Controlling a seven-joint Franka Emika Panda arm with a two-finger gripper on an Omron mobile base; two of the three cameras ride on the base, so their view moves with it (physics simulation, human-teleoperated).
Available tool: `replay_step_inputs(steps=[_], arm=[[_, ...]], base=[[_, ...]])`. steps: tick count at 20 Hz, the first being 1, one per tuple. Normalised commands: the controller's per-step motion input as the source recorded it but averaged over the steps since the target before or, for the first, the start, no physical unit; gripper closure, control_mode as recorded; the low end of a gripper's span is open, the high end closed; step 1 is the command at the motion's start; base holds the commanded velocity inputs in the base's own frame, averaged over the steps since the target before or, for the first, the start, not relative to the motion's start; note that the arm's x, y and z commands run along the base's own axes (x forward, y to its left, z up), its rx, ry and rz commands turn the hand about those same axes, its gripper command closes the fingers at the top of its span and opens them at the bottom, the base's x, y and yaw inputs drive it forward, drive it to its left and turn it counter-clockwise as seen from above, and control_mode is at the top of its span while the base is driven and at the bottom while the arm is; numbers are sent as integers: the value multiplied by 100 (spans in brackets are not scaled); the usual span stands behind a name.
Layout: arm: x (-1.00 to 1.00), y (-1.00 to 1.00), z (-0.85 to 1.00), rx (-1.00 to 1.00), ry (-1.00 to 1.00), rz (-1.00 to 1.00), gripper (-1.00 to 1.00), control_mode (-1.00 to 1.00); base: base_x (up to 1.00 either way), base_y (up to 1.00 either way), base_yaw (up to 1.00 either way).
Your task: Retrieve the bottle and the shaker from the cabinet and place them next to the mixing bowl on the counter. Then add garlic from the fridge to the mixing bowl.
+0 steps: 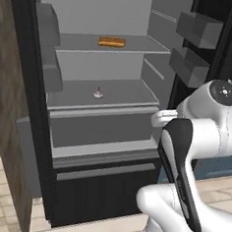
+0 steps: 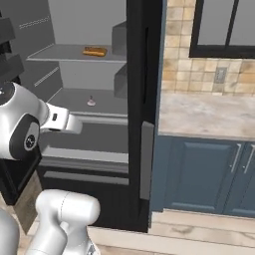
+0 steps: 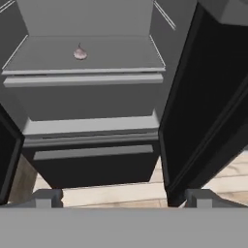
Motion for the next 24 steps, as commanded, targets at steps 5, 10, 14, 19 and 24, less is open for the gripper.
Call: replay_step_inputs(steps=[5, 10, 14, 19, 24], arm=[[0, 0, 0, 0, 0, 0, -100, 100], [0, 0, 0, 0, 0, 0, -100, 100], [0, 0, 0, 0, 0, 0, -100, 100], [0, 0, 0, 0, 0, 0, -100, 100], [0, 0, 0, 0, 0, 0, -100, 100]], base=[[8, 37, 2], [14, 46, 4], [40, 27, 0], [70, 15, 0], [53, 8, 0]])
